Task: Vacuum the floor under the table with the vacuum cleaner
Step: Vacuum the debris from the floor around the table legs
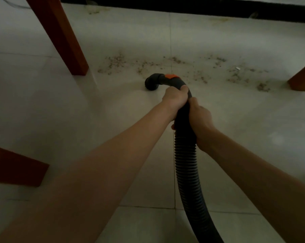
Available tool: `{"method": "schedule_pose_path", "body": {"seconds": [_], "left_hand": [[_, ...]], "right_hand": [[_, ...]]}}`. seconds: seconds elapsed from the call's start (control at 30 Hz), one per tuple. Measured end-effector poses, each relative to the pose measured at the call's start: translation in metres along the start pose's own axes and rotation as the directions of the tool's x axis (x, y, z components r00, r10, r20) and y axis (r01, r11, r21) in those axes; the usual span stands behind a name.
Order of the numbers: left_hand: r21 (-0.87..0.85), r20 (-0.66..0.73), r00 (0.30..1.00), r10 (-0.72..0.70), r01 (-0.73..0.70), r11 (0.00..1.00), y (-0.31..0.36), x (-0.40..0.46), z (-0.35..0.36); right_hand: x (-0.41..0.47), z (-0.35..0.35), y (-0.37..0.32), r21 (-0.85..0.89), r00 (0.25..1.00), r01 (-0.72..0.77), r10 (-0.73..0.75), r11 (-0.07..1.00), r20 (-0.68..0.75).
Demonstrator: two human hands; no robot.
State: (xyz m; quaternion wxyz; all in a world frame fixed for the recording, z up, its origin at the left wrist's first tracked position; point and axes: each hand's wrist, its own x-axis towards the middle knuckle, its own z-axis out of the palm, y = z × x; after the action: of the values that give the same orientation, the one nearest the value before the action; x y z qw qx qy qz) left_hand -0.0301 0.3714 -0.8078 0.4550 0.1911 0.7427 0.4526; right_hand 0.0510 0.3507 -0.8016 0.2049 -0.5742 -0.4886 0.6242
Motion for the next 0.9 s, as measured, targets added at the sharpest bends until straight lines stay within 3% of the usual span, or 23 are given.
{"method": "schedule_pose_path", "body": {"seconds": [0.3,0.9], "left_hand": [[0.0,-0.068,0.998,-0.003,0.003,1.0,0.003,0.03,-0.007],[0.073,0.188,0.982,0.012,-0.026,0.997,0.016,-0.002,0.1]], "right_hand": [[0.025,0.01,-0.004,0.022,0.998,0.013,-0.014,1.0,0.064],[0.025,-0.083,0.019,0.051,0.975,-0.03,0.04,0.998,-0.22]]}}
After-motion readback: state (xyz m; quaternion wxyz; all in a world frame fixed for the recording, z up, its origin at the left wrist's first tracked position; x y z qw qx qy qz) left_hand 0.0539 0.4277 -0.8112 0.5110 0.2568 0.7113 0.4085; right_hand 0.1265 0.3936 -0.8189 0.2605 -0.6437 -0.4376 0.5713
